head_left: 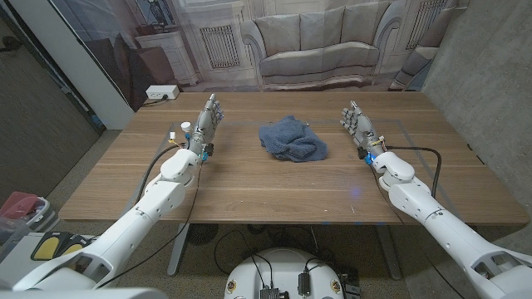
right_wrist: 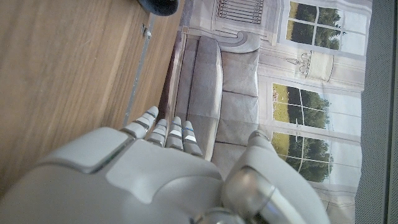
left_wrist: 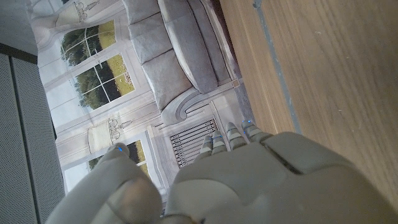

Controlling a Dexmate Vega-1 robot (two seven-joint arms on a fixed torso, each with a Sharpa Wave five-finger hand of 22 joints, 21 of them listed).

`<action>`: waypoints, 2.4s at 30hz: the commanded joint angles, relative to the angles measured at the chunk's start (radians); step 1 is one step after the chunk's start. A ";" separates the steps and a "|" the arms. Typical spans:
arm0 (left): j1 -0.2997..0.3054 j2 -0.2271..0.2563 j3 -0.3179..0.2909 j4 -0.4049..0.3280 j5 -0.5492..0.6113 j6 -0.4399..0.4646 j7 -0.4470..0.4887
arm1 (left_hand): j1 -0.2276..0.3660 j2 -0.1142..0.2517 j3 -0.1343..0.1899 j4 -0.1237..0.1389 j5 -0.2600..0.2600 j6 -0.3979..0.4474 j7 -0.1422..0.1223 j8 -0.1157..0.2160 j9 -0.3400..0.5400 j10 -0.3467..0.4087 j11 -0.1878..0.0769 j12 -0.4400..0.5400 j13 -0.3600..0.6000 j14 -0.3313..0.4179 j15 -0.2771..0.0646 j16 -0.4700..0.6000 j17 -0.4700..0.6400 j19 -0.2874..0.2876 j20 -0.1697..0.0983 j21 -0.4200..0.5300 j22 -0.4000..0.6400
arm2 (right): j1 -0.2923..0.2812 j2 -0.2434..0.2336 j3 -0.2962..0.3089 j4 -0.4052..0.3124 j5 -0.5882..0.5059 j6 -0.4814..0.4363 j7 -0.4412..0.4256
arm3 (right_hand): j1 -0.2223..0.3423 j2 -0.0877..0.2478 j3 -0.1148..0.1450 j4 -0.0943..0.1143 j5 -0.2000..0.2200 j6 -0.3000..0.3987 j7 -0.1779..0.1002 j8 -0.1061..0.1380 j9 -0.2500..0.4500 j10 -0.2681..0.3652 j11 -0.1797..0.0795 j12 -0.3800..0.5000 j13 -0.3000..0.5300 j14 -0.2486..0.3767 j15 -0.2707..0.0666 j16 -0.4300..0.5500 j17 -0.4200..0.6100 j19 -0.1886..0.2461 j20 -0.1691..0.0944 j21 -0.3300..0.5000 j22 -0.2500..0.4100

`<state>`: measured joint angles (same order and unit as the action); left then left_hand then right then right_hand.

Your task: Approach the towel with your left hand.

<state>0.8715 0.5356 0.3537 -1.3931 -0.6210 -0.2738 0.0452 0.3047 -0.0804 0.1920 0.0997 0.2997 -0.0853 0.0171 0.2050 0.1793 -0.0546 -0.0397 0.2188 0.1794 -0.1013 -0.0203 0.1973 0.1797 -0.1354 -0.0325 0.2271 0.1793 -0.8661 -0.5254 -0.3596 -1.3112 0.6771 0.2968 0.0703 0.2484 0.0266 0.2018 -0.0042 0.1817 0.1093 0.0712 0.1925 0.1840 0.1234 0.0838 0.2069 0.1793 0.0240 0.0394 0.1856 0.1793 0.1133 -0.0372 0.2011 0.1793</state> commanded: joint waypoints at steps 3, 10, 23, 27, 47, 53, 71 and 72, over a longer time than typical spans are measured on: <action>0.027 0.025 -0.016 -0.052 0.018 -0.035 0.006 | 0.016 0.008 0.004 -0.003 0.005 0.034 0.003 0.015 0.004 0.032 0.006 0.011 0.005 0.027 0.002 0.012 0.004 0.030 -0.037 0.008 0.003 | -0.007 -0.006 0.011 -0.008 0.010 0.008 0.004 | 0.002 0.002 0.002 -0.001 0.008 0.010 0.003 0.005 0.004 0.010 0.000 0.003 0.005 0.005 0.004 0.006 0.005 0.011 -0.015 0.005 0.003; 0.053 0.042 -0.027 -0.091 0.043 -0.079 0.009 | 0.025 0.013 0.002 -0.006 0.005 0.065 0.001 0.021 0.005 0.065 0.015 0.018 0.006 0.052 0.003 0.015 0.004 0.044 -0.033 0.007 0.002 | 0.002 -0.002 0.011 -0.003 0.013 0.008 0.008 | 0.001 0.003 0.002 -0.001 0.008 0.011 0.003 0.005 0.004 0.012 -0.001 0.004 0.005 0.006 0.003 0.006 0.006 0.012 -0.015 0.005 0.003; 0.070 0.063 -0.035 -0.132 0.077 -0.107 0.011 | 0.036 0.017 -0.005 -0.009 0.004 0.119 0.012 0.029 0.005 0.115 0.018 0.024 0.006 0.092 0.002 0.017 0.003 0.092 -0.033 0.015 0.001 | -0.006 0.007 0.012 0.008 0.018 0.019 0.008 | 0.001 0.005 0.001 -0.001 0.008 0.013 0.001 0.005 0.004 0.014 -0.001 0.005 0.005 0.009 0.002 0.006 0.006 0.014 -0.014 0.004 0.003; 0.075 0.062 -0.041 -0.127 0.081 -0.138 0.001 | 0.038 0.017 -0.006 -0.009 0.004 0.121 0.013 0.027 0.005 0.119 0.020 0.023 0.006 0.097 0.002 0.016 0.003 0.097 -0.034 0.015 0.001 | -0.014 0.012 0.019 0.005 0.026 0.027 0.003 | 0.002 0.006 0.001 -0.002 0.008 0.014 0.002 0.005 0.004 0.015 -0.002 0.005 0.005 0.010 0.003 0.006 0.005 0.015 -0.014 0.004 0.003; 0.081 0.049 -0.043 -0.112 0.166 -0.246 0.014 | 0.044 0.013 -0.015 -0.011 0.005 0.143 0.007 0.026 0.005 0.142 0.012 0.022 0.006 0.125 -0.006 0.017 0.003 0.118 -0.031 0.014 0.000 | -0.026 0.006 0.018 -0.020 0.016 0.026 -0.012 | 0.010 0.013 0.004 -0.007 0.009 0.014 0.003 0.004 0.004 0.011 -0.002 0.004 0.006 0.036 0.001 0.012 0.005 0.035 -0.013 0.010 0.003; 0.079 0.041 -0.042 -0.097 0.185 -0.285 0.013 | 0.047 0.013 -0.018 -0.012 0.007 0.150 0.006 0.025 0.005 0.149 0.011 0.021 0.006 0.134 -0.010 0.017 0.003 0.122 -0.031 0.013 0.000 | -0.034 0.003 0.018 -0.036 0.013 0.022 -0.023 | 0.009 0.013 0.003 -0.008 0.009 0.014 0.003 0.004 0.004 0.012 -0.001 0.004 0.006 0.037 0.003 0.011 0.005 0.036 -0.014 0.010 0.003; 0.068 0.026 -0.036 -0.067 0.241 -0.335 0.027 | 0.058 0.014 -0.021 -0.016 0.011 0.166 0.003 0.023 0.005 0.167 0.000 0.018 0.006 0.147 -0.013 0.013 0.003 0.134 -0.032 0.010 0.000 | -0.029 0.011 0.010 -0.042 0.008 0.014 -0.035 | 0.009 0.014 0.002 -0.009 0.008 0.016 0.004 0.005 0.005 0.016 -0.003 0.005 0.006 0.038 0.003 0.009 0.006 0.039 -0.013 0.009 0.003; 0.067 0.026 -0.035 -0.068 0.246 -0.333 0.029 | 0.059 0.015 -0.022 -0.017 0.011 0.167 0.003 0.022 0.005 0.167 0.000 0.018 0.006 0.148 -0.013 0.013 0.003 0.134 -0.033 0.009 0.000 | -0.027 0.013 0.009 -0.040 0.009 0.013 -0.034 | 0.009 0.015 0.002 -0.009 0.008 0.016 0.004 0.005 0.005 0.016 -0.003 0.005 0.006 0.038 0.003 0.009 0.006 0.039 -0.013 0.009 0.003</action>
<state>0.9462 0.5664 0.3125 -1.4700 -0.4110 -0.5896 0.0643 0.3562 -0.0685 0.1736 0.0870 0.3033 0.0708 0.0233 0.2319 0.1790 0.1048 -0.0410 0.2351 0.1837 0.0381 -0.0311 0.2051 0.1794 -0.0076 -0.0323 0.2372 0.1769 -0.9003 -0.5222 -0.3430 -1.3562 0.6865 0.3137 0.0385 0.2562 0.0345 0.2058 -0.0083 0.1816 0.1164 0.0786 0.1921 0.1837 0.1338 0.0802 0.2067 0.1841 0.0528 0.0462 0.1949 0.1841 0.1475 -0.0391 0.2072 0.1790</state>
